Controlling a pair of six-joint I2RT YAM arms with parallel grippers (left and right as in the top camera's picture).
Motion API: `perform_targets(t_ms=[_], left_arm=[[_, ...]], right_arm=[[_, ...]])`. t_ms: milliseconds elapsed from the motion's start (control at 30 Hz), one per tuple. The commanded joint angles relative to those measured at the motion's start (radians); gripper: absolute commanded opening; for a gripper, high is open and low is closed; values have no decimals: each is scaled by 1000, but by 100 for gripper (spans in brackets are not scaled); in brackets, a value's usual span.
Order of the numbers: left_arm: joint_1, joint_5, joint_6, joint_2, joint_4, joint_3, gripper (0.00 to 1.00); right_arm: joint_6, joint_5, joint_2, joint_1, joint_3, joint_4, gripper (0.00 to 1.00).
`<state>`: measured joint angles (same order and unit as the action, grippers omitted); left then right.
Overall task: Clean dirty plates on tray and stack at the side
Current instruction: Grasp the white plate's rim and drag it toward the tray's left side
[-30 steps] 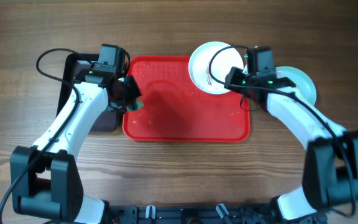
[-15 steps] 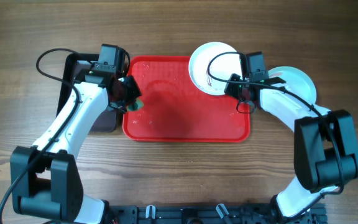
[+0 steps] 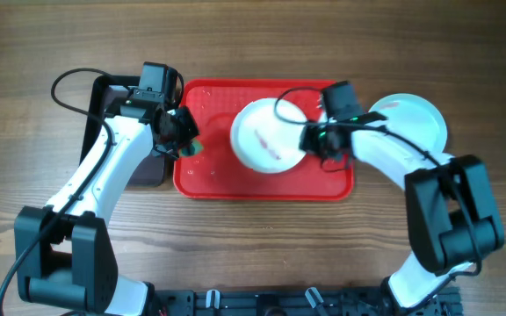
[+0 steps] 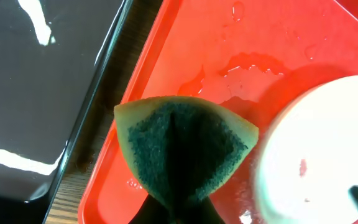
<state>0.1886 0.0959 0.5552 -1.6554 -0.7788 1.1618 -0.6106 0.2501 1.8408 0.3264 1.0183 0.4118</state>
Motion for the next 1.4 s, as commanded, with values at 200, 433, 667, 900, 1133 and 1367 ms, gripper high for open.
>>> perform_targets(t_ms=[200, 433, 667, 900, 1133, 1367], left_arm=[[-1, 4, -1, -10, 1, 16, 4], [-1, 4, -1, -10, 9, 16, 4], [-1, 4, -1, -10, 11, 16, 4], [-1, 4, -2, -10, 11, 16, 4], [-1, 4, -1, -10, 11, 16, 4], [-1, 4, -1, -10, 11, 16, 4]], right_arm=[[375, -166, -25, 56, 59, -189, 52], [615, -150, 55, 58, 59, -325, 54], [637, -134, 89, 56, 59, -321, 46], [634, -123, 95, 56, 59, -310, 17], [556, -122, 79, 56, 90, -159, 4], [206, 54, 67, 58, 135, -20, 4]])
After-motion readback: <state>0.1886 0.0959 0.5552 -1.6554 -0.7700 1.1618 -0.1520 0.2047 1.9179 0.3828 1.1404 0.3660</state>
